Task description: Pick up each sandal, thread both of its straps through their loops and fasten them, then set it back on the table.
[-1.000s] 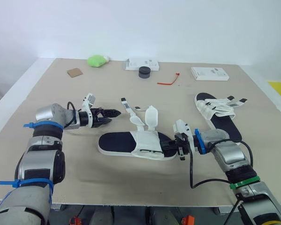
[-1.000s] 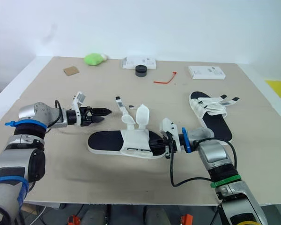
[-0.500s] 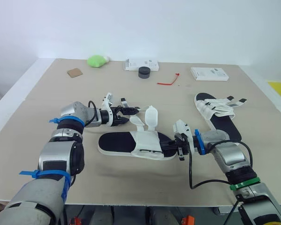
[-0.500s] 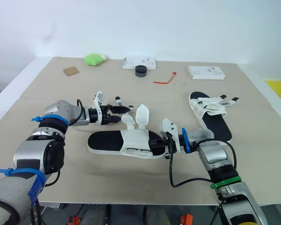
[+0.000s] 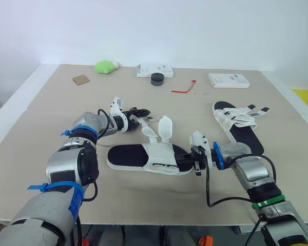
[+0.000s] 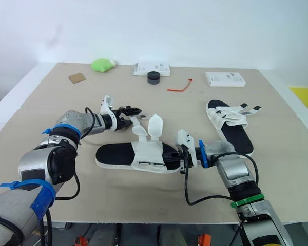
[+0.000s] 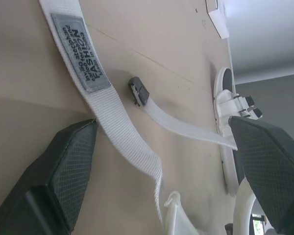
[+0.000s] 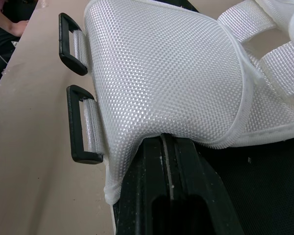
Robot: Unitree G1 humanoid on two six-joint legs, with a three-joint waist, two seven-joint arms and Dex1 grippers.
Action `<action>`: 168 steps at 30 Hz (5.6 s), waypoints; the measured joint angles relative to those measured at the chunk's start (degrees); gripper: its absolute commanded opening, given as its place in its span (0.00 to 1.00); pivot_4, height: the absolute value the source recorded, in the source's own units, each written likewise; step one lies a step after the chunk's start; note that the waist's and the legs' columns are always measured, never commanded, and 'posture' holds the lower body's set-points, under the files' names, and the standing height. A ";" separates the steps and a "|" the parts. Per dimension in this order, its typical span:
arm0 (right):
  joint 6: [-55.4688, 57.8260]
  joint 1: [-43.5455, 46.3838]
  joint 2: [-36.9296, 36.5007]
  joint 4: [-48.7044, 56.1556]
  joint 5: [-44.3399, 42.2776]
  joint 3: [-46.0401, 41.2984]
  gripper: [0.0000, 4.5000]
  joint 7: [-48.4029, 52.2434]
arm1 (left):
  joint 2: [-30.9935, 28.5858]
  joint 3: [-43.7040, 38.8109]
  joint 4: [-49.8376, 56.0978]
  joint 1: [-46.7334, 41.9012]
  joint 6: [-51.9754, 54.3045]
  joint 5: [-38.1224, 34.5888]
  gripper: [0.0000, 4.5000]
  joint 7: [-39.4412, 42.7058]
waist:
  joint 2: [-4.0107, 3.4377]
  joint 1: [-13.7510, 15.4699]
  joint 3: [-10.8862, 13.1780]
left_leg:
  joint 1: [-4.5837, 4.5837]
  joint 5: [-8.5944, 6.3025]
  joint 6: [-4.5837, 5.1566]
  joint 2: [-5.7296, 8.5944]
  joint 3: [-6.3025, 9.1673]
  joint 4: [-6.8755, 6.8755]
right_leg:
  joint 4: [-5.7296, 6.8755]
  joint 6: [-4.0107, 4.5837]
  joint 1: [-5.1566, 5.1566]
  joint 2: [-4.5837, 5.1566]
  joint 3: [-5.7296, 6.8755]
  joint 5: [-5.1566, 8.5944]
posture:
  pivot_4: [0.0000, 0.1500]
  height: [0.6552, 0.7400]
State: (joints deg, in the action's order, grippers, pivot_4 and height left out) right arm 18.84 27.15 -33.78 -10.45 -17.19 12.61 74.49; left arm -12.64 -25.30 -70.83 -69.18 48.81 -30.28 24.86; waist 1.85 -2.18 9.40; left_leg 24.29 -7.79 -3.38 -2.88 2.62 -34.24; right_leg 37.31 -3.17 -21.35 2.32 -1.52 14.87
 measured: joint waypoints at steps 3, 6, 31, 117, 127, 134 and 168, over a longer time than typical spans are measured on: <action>0.04 0.03 0.05 0.03 0.00 -0.03 0.00 0.04 | 0.23 0.18 -0.36 0.00 0.03 0.64 0.60 -0.74 | 0.00 -0.04 0.01 | 0.01 0.00 -0.01 0.00 0.00 0.00 | -0.01 0.00 -0.01 0.00 0.00 0.00 | 1.00 1.00; 0.08 0.16 0.28 0.04 -0.01 -0.02 0.00 0.08 | 0.65 0.84 -0.69 0.01 0.46 1.69 0.26 -0.63 | 0.04 -0.29 0.03 | 0.05 0.01 -0.03 0.00 0.00 0.05 | -0.02 0.00 -0.01 0.00 0.00 0.00 | 1.00 1.00; 0.57 -0.33 0.38 0.80 -0.35 -0.46 0.00 0.19 | 3.92 14.32 48.52 21.22 -13.20 1.74 0.02 18.95 | 0.14 -0.31 0.09 | 0.06 0.27 -0.51 0.00 -0.08 0.54 | -0.07 0.06 -0.01 -0.03 -0.19 0.01 | 1.00 1.00; 3.60 -1.60 -0.02 3.80 -0.94 -1.56 0.00 -0.47 | -24.34 40.27 80.26 41.98 21.46 -23.46 0.01 40.44 | 0.23 0.59 0.14 | 0.29 0.16 -0.38 -0.51 -0.83 0.59 | -0.15 0.32 -0.90 -0.09 -0.38 0.13 | 1.00 1.00; 3.66 -1.38 -0.14 3.40 -0.93 -1.55 0.00 -0.57 | -12.68 26.99 63.84 25.91 23.68 -26.02 0.01 31.18 | 0.28 0.74 0.15 | 0.31 0.20 -0.31 -0.49 -0.76 0.41 | -0.15 0.16 -0.84 -0.19 -0.39 0.02 | 1.00 1.00; 3.55 -0.97 -0.09 3.36 -0.93 -1.36 0.00 -0.50 | -10.47 25.60 47.96 17.48 25.34 -22.18 0.01 29.12 | 0.27 0.43 0.15 | 0.35 0.20 -0.32 -0.49 -0.72 0.42 | -0.14 0.12 -0.63 -0.34 -0.52 -0.01 | 1.00 1.00; 3.51 -1.39 -0.03 3.72 -0.99 -1.57 0.00 -0.88 | -11.28 35.33 41.70 11.60 28.16 -13.04 0.01 46.74 | 0.27 0.29 0.15 | 0.43 0.20 -0.32 -0.48 -0.78 0.41 | -0.14 0.06 -0.72 -0.35 -0.72 -0.04 | 1.00 1.00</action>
State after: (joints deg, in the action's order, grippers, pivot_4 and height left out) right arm 22.35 25.76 -33.80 -6.73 -18.18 11.04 73.61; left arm -23.91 10.04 -29.14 -57.57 76.97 -43.33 71.60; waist 2.12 -1.89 9.55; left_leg 24.72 -7.59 -3.71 -3.36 1.84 -33.82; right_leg 37.17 -3.11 -22.07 1.96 -2.24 14.83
